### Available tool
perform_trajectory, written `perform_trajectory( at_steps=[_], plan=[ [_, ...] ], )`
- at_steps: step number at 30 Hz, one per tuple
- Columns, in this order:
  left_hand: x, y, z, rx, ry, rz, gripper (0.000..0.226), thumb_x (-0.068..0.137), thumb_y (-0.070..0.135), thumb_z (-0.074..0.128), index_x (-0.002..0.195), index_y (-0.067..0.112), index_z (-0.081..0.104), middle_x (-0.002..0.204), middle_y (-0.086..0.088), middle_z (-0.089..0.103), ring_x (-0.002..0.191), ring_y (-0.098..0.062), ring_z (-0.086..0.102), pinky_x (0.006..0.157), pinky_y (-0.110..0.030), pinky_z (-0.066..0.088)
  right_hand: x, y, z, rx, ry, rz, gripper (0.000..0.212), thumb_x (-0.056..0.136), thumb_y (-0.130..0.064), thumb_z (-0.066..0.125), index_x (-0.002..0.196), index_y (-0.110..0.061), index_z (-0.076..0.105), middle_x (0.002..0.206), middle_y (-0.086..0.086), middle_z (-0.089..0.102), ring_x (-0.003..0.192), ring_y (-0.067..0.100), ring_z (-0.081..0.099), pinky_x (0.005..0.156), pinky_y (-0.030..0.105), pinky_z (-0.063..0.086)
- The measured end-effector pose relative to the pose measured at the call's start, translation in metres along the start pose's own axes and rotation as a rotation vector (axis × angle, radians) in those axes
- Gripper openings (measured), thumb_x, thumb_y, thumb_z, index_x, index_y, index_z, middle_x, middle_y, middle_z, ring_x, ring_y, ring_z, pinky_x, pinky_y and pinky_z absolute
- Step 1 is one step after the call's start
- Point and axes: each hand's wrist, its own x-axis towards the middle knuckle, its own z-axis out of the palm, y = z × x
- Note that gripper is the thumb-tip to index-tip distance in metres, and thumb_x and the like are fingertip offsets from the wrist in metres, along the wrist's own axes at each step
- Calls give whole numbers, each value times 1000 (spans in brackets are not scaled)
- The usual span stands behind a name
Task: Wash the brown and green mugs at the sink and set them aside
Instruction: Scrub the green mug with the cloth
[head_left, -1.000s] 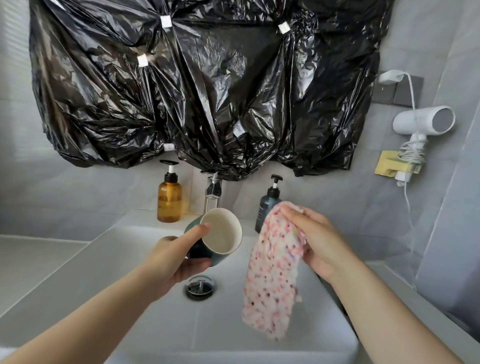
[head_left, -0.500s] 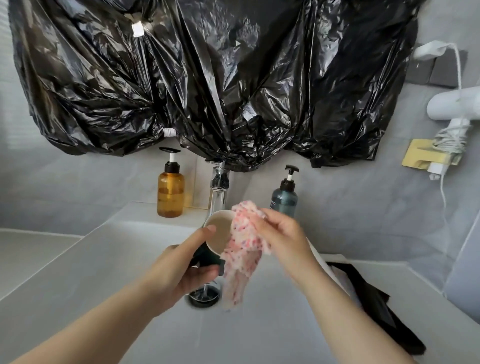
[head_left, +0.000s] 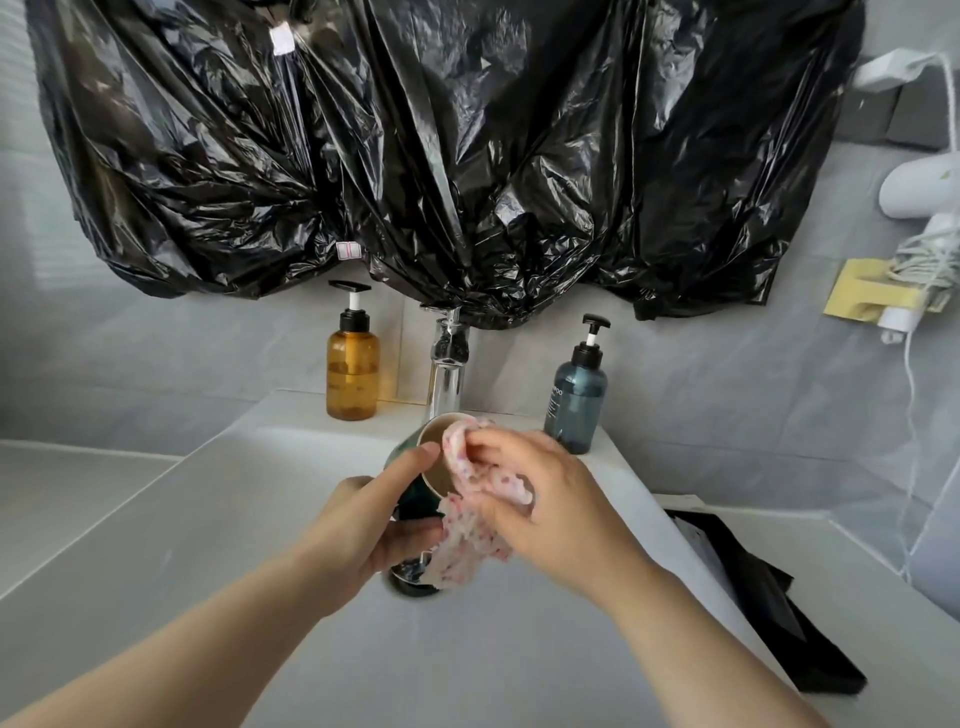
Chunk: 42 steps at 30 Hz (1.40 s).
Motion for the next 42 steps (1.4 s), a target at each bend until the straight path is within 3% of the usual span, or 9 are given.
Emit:
perform_trajectory(
  at_steps=[4, 8, 15, 20, 25, 29, 33, 38, 42],
  plan=[
    [-1, 1, 0, 14, -5, 3, 52, 85, 39, 70, 110, -7, 65, 56, -1, 64, 53, -18, 65, 57, -24, 58, 1, 6, -6, 20, 266, 2, 32, 77, -29, 78, 108, -31, 71, 115, -11, 50, 112, 5, 52, 96, 14, 42],
    [-1, -1, 0, 52, -22, 19, 54, 84, 40, 70, 109, -7, 65, 53, 2, 63, 54, -17, 65, 58, -25, 58, -2, 5, -6, 184, 18, 140, 38, 84, -42, 70, 122, -41, 64, 121, -17, 50, 114, -1, 53, 94, 23, 49],
    [1, -1, 0, 130, 23, 78, 53, 81, 43, 73, 105, -4, 65, 62, -2, 69, 57, -19, 67, 62, -28, 59, 0, -7, 5, -178, -83, 11, 25, 95, -34, 59, 118, -30, 65, 104, -11, 49, 86, 7, 52, 73, 24, 47],
    [-2, 2, 0, 78, 22, 65, 43, 89, 39, 66, 97, -3, 67, 53, 1, 65, 49, -15, 64, 52, -22, 55, -2, -2, -8, 319, 162, 271, 33, 77, -17, 80, 105, -31, 68, 100, -16, 66, 79, 2, 66, 67, 12, 50],
    [0, 4, -3, 22, 29, 73, 41, 90, 39, 65, 100, -1, 67, 58, 0, 69, 57, -17, 69, 56, -24, 58, -6, 1, -7, 227, -25, 166, 45, 78, -26, 81, 119, -34, 65, 120, -26, 50, 115, -1, 54, 90, 14, 48],
    [3, 3, -3, -66, 46, 76, 42, 89, 39, 66, 106, 0, 66, 60, 0, 69, 59, -17, 70, 56, -24, 58, -7, 3, -3, 266, -75, 365, 61, 77, -40, 78, 124, -45, 40, 125, -22, 49, 98, 1, 64, 84, 25, 56],
    [7, 2, -6, -51, 53, 115, 49, 87, 41, 68, 111, -1, 65, 66, -3, 70, 65, -21, 71, 63, -28, 60, -6, 7, 2, 454, -183, 570, 51, 81, -49, 71, 120, -25, 48, 104, -3, 70, 79, 13, 72, 79, 37, 60],
    [10, -2, -5, 129, 153, 198, 50, 80, 44, 74, 106, 1, 65, 78, -9, 73, 62, -20, 69, 70, -33, 60, -1, -2, -6, 593, 148, 337, 17, 86, -9, 72, 101, -17, 68, 87, 1, 71, 67, 10, 63, 56, 21, 50],
    [8, -4, -3, 187, 162, 227, 48, 81, 41, 74, 105, 2, 62, 79, -13, 72, 60, -19, 68, 61, -30, 57, -7, -6, 3, 73, -85, 102, 31, 89, -31, 66, 120, -35, 68, 105, -15, 51, 94, 5, 53, 75, 18, 46]
  ],
)
